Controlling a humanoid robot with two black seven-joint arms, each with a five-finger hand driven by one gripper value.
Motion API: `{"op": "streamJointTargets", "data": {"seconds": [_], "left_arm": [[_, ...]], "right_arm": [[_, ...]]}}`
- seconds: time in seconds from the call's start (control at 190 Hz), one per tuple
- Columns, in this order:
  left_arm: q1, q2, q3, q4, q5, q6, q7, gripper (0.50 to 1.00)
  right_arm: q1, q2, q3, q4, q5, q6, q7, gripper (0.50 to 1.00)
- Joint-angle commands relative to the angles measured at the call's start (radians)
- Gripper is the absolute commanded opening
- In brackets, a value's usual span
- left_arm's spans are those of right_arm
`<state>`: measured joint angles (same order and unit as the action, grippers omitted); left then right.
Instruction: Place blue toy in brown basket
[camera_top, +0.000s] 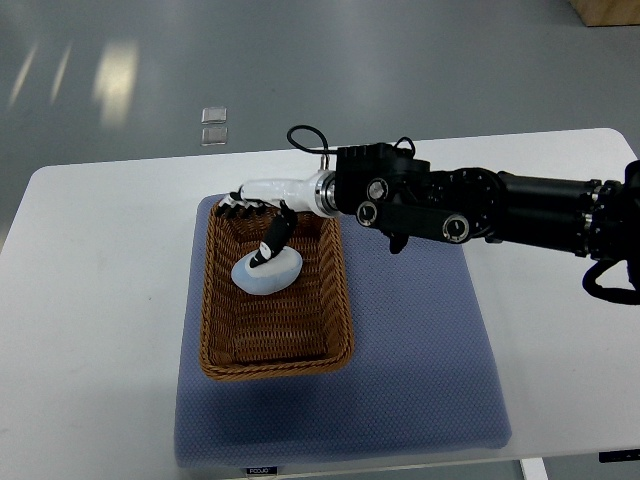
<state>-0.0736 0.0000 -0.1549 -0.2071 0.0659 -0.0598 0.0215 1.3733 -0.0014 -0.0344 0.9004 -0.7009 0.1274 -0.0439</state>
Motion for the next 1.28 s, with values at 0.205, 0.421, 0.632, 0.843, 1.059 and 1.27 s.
{"op": "streamJointTargets", "data": {"seconds": [0.205, 0.421, 0.632, 0.843, 1.059, 1.27], "left_arm": [[0.000, 0.000, 0.000, 0.000, 0.000, 0.000, 0.000, 1.000], [0.000, 0.000, 0.002, -0.002, 0.000, 0.000, 0.000, 1.000], [0.002, 0.000, 0.002, 0.000, 0.000, 0.000, 0.000, 1.000], [0.002, 0.000, 0.002, -0.002, 0.000, 0.000, 0.000, 1.000], [0.002, 0.000, 0.002, -0.002, 0.000, 0.000, 0.000, 1.000], [0.002, 0.000, 0.002, -0.002, 0.000, 0.000, 0.000, 1.000]], "right_arm": [[-0.082, -0.178, 0.393, 0.002, 0.310, -0.006, 0.022, 0.891], [-0.401, -0.190, 0.815, 0.000, 0.440, -0.002, 0.070, 0.897], [-0.660, -0.124, 1.033, 0.002, 0.448, 0.009, 0.196, 0.905], [-0.795, -0.040, 1.159, -0.003, 0.448, 0.074, 0.226, 0.907], [-0.807, -0.019, 1.159, -0.003, 0.449, 0.078, 0.228, 0.907], [-0.820, -0.011, 1.159, -0.003, 0.448, 0.080, 0.233, 0.907]]}}
